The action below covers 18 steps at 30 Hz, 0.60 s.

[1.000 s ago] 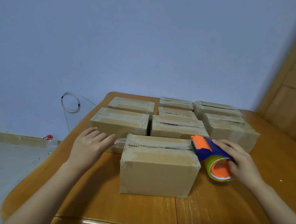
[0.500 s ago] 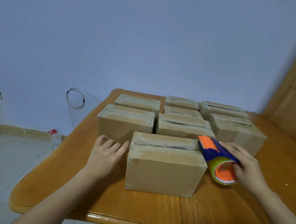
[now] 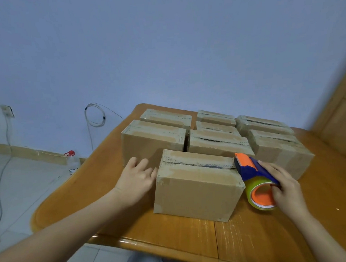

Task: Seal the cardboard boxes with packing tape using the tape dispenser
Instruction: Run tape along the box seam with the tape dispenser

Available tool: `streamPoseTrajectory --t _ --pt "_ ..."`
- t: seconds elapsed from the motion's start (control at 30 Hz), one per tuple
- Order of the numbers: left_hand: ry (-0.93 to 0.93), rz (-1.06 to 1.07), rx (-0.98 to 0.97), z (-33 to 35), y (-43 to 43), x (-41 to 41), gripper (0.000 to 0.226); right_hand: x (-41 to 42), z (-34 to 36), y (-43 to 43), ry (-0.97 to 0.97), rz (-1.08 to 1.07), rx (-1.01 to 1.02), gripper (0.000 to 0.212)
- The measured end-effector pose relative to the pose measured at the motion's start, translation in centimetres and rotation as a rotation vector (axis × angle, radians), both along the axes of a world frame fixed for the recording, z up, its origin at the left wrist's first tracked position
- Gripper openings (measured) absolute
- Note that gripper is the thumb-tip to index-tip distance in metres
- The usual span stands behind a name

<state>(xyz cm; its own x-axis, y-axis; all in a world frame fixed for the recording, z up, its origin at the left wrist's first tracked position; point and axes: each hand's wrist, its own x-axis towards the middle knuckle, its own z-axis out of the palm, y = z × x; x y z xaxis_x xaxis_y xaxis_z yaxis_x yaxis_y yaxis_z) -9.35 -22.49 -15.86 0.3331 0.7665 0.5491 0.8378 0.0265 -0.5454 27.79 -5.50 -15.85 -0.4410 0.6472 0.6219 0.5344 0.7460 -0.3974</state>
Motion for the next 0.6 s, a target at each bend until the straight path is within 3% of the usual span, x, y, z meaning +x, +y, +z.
streamPoseTrajectory --t 0.2,0.33,0.4,0.5,0.6 --pt "-0.059 0.054 -0.118 -0.5 -0.9 -0.9 0.036 -0.1 0.8 -0.5 -0.02 -0.053 0.021 0.122" --pt "-0.543 0.198 0.133 2.4 -0.4 -1.3 0.012 -0.1 1.1 -1.0 -0.053 -0.065 0.028 0.12" --pt "-0.804 0.116 0.16 4.5 -0.5 0.5 0.038 -0.2 1.1 -1.3 -0.052 -0.063 0.026 0.119" --pt "-0.996 -0.043 -0.039 7.7 -0.7 4.4 0.062 -0.6 0.8 -1.6 -0.058 -0.055 0.058 0.118" --pt "-0.786 -0.069 -0.379 8.7 0.4 7.6 0.062 -1.4 0.4 -2.5 -0.054 -0.044 0.062 0.105"
